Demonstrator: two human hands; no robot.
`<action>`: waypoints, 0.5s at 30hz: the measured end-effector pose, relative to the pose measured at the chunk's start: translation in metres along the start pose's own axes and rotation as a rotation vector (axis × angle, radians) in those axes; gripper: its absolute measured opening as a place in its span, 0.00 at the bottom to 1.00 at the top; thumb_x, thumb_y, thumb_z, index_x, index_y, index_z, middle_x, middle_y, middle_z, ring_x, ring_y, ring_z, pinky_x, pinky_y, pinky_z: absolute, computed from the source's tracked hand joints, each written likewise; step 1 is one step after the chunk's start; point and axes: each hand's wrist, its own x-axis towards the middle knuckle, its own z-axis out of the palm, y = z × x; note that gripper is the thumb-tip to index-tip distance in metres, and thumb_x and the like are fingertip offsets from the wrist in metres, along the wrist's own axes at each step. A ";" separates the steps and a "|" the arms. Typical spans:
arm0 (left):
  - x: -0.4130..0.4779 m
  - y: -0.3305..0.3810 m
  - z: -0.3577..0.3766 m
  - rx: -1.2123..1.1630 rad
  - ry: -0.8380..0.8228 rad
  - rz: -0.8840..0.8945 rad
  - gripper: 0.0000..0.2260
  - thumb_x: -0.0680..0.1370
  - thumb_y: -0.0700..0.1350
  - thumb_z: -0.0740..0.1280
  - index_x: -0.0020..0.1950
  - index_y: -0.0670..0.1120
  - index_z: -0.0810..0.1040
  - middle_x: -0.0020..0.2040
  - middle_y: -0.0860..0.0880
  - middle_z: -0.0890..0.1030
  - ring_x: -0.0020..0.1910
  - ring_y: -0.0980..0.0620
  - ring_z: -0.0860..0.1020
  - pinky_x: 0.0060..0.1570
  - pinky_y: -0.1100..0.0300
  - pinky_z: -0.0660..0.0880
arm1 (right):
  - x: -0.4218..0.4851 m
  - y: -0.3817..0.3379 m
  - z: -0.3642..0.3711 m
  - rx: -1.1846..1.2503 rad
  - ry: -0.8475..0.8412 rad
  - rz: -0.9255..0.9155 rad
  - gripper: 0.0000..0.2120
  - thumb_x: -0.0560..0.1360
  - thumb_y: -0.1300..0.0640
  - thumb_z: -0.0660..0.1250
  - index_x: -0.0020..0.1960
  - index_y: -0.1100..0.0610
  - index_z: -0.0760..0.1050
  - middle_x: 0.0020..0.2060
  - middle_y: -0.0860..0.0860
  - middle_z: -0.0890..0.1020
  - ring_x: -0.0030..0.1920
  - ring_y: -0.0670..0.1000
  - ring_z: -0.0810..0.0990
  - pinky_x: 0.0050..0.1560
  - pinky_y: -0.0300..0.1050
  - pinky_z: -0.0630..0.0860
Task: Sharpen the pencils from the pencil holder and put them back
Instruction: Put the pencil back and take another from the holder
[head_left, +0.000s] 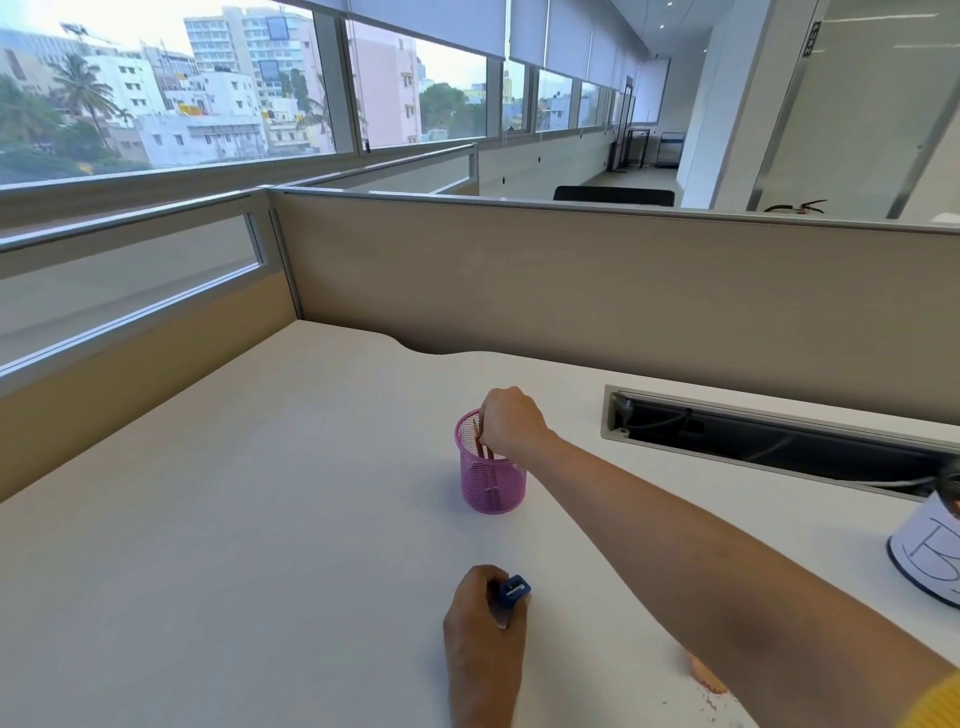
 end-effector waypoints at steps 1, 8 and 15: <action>0.000 0.000 0.000 0.002 0.001 0.000 0.19 0.68 0.36 0.73 0.36 0.58 0.67 0.37 0.60 0.75 0.43 0.68 0.75 0.40 0.81 0.68 | 0.000 0.000 0.002 0.012 0.001 -0.004 0.11 0.74 0.67 0.61 0.54 0.65 0.77 0.54 0.61 0.80 0.54 0.62 0.78 0.43 0.45 0.70; 0.000 -0.001 0.000 0.007 0.006 -0.003 0.19 0.68 0.36 0.73 0.36 0.57 0.67 0.37 0.58 0.76 0.39 0.59 0.77 0.40 0.80 0.69 | 0.004 0.002 0.009 0.135 0.082 0.032 0.09 0.72 0.67 0.62 0.50 0.66 0.78 0.50 0.61 0.81 0.51 0.61 0.79 0.45 0.46 0.74; 0.001 -0.003 0.000 0.006 0.005 -0.006 0.18 0.68 0.37 0.73 0.37 0.57 0.68 0.39 0.53 0.78 0.40 0.53 0.77 0.40 0.78 0.71 | 0.000 0.004 -0.007 0.325 0.229 0.058 0.06 0.72 0.65 0.65 0.47 0.62 0.79 0.48 0.58 0.83 0.50 0.58 0.80 0.43 0.42 0.72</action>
